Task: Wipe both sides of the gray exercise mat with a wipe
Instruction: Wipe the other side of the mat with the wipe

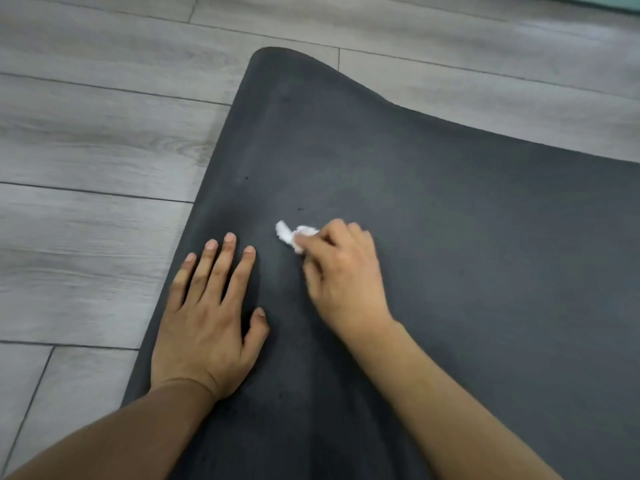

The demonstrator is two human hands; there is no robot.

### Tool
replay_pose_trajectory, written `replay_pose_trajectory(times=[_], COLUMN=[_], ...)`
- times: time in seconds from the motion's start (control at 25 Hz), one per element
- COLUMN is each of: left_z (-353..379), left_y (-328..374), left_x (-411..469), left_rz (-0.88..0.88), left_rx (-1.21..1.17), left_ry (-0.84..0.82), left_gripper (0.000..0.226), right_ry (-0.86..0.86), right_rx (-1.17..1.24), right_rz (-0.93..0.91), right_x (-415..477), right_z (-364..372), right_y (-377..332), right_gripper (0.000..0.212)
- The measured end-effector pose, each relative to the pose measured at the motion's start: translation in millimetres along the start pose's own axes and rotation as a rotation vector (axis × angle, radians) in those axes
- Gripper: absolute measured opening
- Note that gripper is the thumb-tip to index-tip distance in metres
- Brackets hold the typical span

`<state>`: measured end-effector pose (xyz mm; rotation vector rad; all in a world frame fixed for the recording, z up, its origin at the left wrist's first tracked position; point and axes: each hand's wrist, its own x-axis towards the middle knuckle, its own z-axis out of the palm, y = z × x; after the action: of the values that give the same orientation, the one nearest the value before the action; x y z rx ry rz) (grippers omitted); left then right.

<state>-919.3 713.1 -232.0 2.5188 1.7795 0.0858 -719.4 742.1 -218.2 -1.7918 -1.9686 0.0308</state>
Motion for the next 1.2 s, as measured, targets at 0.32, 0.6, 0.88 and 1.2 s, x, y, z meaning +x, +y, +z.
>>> replay_pose_trajectory(times=[0.32,0.6,0.88,1.2], left_z=[-4,-31,-9,-6], left_y=[6,13,8,7], left_x=[0,-117,-135,-135], left_rz=[-0.018,-0.04,-0.023,-0.028], left_rx=[0.014,-0.006,-0.054,-0.081], left_ry=[0.019,-0.034,-0.063,-0.041], left_gripper=[0.071,0.067,0.08,0.081], right_ry=[0.035,0.075,0.094,-0.034], right_rx=[0.065,0.015,0.11,-0.012], right_rz=[-0.027,-0.06,-0.061,-0.517], right_x=[-37,-38,-42,47], right_z=[1,3,4,25], right_y=[-5,-6,-15,-43], right_gripper=[0.031,0.03,0.03,0.017])
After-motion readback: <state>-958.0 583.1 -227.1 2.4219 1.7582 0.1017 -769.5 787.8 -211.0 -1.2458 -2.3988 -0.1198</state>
